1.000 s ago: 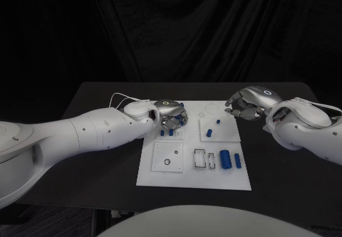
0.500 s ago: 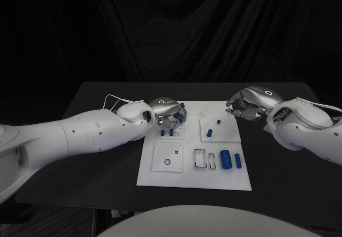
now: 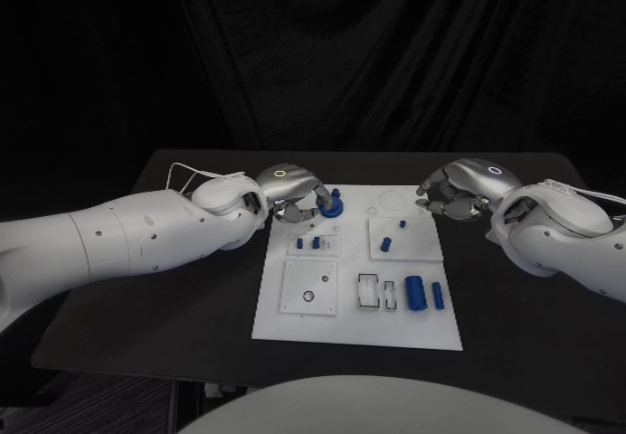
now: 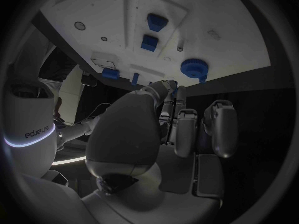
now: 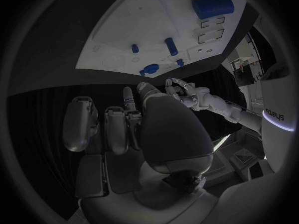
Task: Assemble the parts on the task board
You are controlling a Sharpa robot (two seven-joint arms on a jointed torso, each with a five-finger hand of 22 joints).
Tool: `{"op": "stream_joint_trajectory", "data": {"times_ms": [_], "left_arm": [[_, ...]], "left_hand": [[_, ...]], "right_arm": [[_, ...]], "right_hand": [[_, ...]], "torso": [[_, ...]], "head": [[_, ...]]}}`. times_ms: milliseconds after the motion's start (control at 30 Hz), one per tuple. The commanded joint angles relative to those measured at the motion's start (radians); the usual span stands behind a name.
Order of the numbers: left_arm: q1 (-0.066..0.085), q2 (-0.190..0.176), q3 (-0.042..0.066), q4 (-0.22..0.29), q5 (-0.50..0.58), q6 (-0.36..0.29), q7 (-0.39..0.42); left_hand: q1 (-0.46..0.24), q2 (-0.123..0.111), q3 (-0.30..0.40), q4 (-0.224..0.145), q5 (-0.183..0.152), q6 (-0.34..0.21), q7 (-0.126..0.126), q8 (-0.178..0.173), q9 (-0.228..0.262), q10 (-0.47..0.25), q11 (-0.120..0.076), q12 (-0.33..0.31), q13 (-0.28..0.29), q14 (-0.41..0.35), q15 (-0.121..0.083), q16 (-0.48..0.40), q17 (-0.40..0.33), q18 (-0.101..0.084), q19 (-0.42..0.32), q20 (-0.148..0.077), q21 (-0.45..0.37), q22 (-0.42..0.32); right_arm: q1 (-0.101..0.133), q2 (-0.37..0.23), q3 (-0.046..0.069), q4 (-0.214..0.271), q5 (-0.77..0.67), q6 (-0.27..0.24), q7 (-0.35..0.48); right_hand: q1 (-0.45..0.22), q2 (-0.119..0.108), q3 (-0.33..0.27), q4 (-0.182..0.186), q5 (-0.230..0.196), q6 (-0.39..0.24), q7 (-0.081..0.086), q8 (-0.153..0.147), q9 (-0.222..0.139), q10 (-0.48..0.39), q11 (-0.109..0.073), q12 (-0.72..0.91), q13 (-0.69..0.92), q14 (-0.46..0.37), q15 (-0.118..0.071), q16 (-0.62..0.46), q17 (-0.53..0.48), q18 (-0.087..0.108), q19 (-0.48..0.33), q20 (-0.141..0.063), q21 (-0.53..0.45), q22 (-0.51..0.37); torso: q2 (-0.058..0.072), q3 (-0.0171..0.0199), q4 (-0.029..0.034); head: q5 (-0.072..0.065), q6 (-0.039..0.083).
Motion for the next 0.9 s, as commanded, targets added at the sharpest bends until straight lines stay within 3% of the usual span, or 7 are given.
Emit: {"op": "stream_joint_trajectory", "data": {"times_ms": [33, 133, 267, 500, 900], "left_arm": [[-0.004, -0.005, 0.0, 0.003, 0.001, 0.029, 0.003], [-0.009, -0.007, 0.0, 0.001, 0.001, 0.04, 0.001], [-0.015, -0.009, 0.0, -0.004, 0.001, 0.059, -0.006], [-0.029, 0.0, 0.0, -0.025, 0.001, 0.094, -0.015], [-0.048, 0.004, 0.0, -0.041, 0.001, 0.092, -0.009]], "left_hand": [[-0.013, 0.001, 0.006, 0.002, -0.005, 0.004, -0.007, -0.003, 0.0, 0.007, -0.002, -0.007, -0.004, -0.006, 0.0, -0.004, 0.035, -0.007, -0.007, -0.001, -0.006, 0.193], [-0.015, 0.0, 0.006, 0.002, -0.006, 0.005, -0.006, -0.003, 0.0, 0.007, -0.002, -0.011, -0.007, -0.007, 0.0, -0.005, 0.034, -0.007, -0.009, -0.001, -0.007, 0.192], [-0.016, 0.0, 0.007, 0.003, -0.006, 0.006, -0.005, -0.003, 0.0, 0.007, -0.001, -0.015, -0.01, -0.008, 0.001, -0.005, 0.033, -0.006, -0.01, -0.001, -0.008, 0.192], [-0.019, 0.001, 0.008, 0.004, -0.008, 0.007, -0.004, -0.004, 0.0, 0.008, 0.001, -0.024, -0.016, -0.011, 0.002, -0.007, 0.028, -0.006, -0.012, -0.001, -0.011, 0.191], [-0.019, -0.001, 0.01, 0.001, -0.008, 0.011, -0.003, -0.004, 0.0, 0.013, 0.003, -0.033, -0.024, -0.012, 0.003, -0.008, 0.027, -0.006, -0.011, -0.001, -0.01, 0.191]], "right_arm": [[-0.002, -0.002, 0.001, 0.0, -0.002, 0.009, -0.01], [-0.002, -0.003, 0.001, 0.001, -0.002, 0.01, -0.01], [-0.002, -0.004, 0.001, 0.001, -0.002, 0.011, -0.011], [-0.002, -0.003, 0.001, -0.002, -0.002, 0.011, -0.011], [-0.002, -0.003, 0.001, -0.004, -0.002, 0.014, -0.012]], "right_hand": [[0.001, -0.002, 0.006, -0.001, 0.004, 0.005, 0.001, -0.005, -0.001, 0.029, 0.003, -0.005, 0.182, 0.074, 0.005, -0.005, 0.133, 0.02, 0.001, 0.006, -0.007, 0.174], [0.001, -0.002, 0.006, -0.001, 0.004, 0.005, 0.001, -0.005, -0.001, 0.029, 0.003, -0.005, 0.182, 0.074, 0.005, -0.005, 0.133, 0.02, 0.001, 0.006, -0.007, 0.174], [0.001, -0.002, 0.007, -0.001, 0.004, 0.005, 0.001, -0.006, -0.001, 0.026, 0.003, -0.008, 0.179, 0.074, 0.005, -0.006, 0.132, 0.02, 0.0, 0.006, -0.008, 0.173], [0.001, -0.002, 0.007, -0.001, 0.004, 0.004, 0.001, -0.006, -0.002, 0.025, 0.003, -0.009, 0.179, 0.073, 0.005, -0.006, 0.132, 0.02, 0.0, 0.006, -0.008, 0.173], [0.001, -0.002, 0.007, -0.001, 0.004, 0.004, 0.001, -0.006, -0.002, 0.025, 0.003, -0.009, 0.179, 0.073, 0.005, -0.006, 0.132, 0.02, 0.0, 0.006, -0.008, 0.173]], "torso": [[0.0, 0.0005, 0.0001], [-0.002, 0.0005, 0.0025], [0.0, -0.0021, 0.007], [-0.001, -0.0027, 0.0047], [0.002, -0.001, 0.0027]], "head": [[-0.001, 0.0], [-0.003, 0.0], [-0.009, 0.0], [-0.014, 0.0], [-0.006, 0.0]]}}
